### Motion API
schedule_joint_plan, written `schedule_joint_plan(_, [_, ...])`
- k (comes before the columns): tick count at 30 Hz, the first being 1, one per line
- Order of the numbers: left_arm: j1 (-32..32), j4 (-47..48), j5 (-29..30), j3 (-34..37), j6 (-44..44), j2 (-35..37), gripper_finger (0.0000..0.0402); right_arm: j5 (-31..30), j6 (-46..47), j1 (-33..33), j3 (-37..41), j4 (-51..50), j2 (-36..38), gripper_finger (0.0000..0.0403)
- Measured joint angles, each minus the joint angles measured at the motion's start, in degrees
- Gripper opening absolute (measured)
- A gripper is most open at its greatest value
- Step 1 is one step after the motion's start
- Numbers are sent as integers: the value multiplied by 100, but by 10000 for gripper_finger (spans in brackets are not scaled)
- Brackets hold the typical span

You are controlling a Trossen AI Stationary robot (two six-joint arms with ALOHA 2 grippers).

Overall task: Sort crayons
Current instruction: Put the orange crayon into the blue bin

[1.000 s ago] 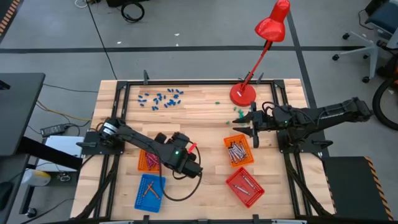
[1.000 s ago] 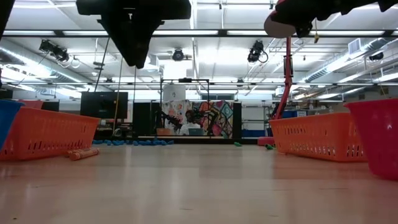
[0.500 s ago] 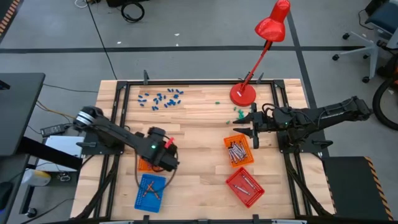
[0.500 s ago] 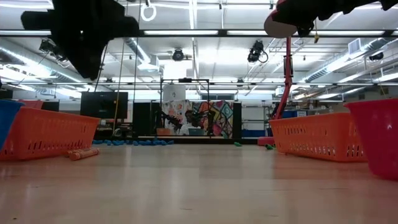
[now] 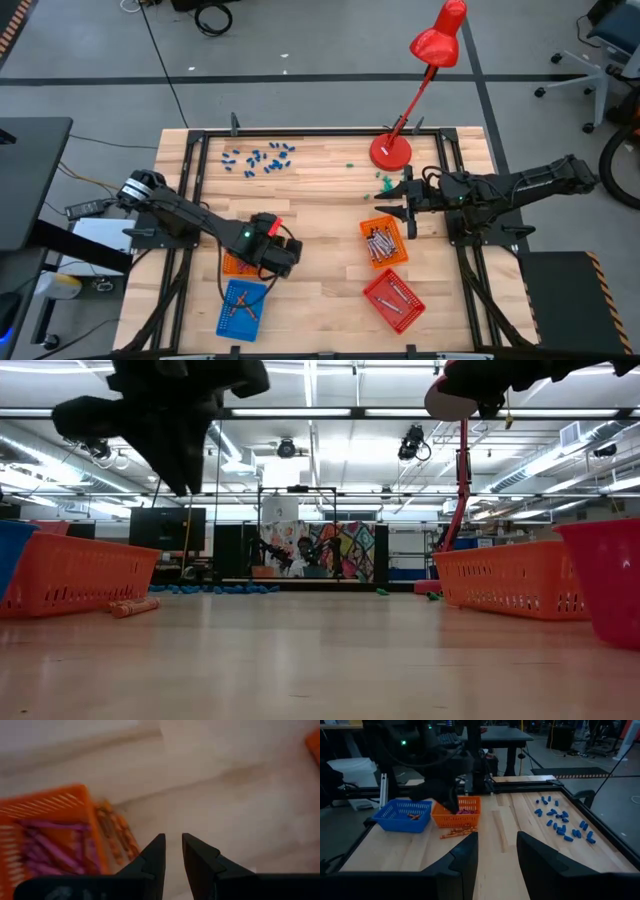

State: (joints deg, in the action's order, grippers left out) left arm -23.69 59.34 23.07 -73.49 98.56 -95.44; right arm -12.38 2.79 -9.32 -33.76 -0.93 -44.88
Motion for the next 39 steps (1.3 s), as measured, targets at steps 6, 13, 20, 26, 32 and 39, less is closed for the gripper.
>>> schedule_joint_plan(6, [55, -244, -369, 0, -37, -470, 73, 0, 2, 0, -2, -5, -2, 139])
schedule_joint_plan(13, [71, -252, -740, 2, -37, -862, 103, 0, 1, 0, -2, -5, -1, 139])
schedule_joint_plan(20, [71, -159, -842, 2, -63, -894, 142, 2, 2, 0, -2, -4, -1, 139])
schedule_joint_plan(26, [71, 77, -1077, 209, -42, -887, 149, 2, 4, 0, -2, -9, -2, 139])
schedule_joint_plan(32, [71, 184, -1273, 514, -31, -887, 149, 4, 4, 0, -2, -11, 0, 139])
schedule_joint_plan(39, [71, 341, -1291, 538, -19, -872, 149, 4, 4, 0, -2, -11, 0, 139])
